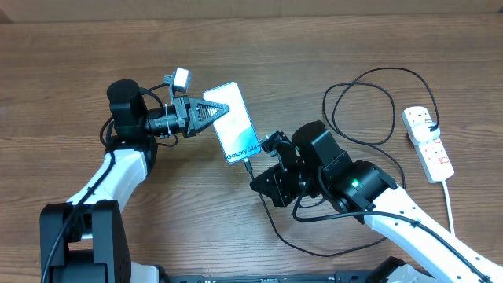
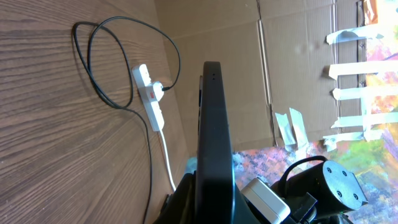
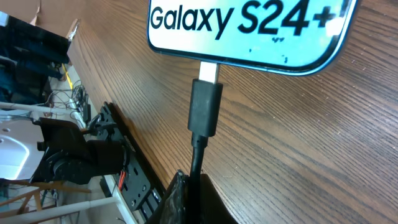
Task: Plug charger to phone and switch on socket
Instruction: 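Press the USB-C plug further into the phone port with the right gripper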
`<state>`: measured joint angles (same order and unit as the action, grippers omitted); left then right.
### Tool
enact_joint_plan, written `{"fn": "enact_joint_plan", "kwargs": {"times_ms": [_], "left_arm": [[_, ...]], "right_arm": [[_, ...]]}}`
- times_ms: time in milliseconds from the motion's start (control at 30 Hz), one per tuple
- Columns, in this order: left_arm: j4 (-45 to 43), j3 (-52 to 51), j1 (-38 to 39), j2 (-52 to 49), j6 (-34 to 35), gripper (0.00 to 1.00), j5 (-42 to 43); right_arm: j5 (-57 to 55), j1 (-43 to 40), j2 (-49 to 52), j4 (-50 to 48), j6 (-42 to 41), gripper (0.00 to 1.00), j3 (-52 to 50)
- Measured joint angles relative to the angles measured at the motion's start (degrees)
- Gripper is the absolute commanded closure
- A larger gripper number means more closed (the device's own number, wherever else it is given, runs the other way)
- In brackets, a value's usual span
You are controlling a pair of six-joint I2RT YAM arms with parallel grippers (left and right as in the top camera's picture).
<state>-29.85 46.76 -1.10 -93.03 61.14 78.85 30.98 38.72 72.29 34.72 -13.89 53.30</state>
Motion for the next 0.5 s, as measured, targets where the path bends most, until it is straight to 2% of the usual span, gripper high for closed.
{"fn": "enact_joint_plan", "kwargs": {"times_ms": [500], "left_arm": [[0.0, 0.0, 0.0, -0.02, -0.02, 0.96, 0.66]], "right_arm": [[-1.01, 0.0, 0.0, 0.46, -0.02, 0.96, 0.0]]}}
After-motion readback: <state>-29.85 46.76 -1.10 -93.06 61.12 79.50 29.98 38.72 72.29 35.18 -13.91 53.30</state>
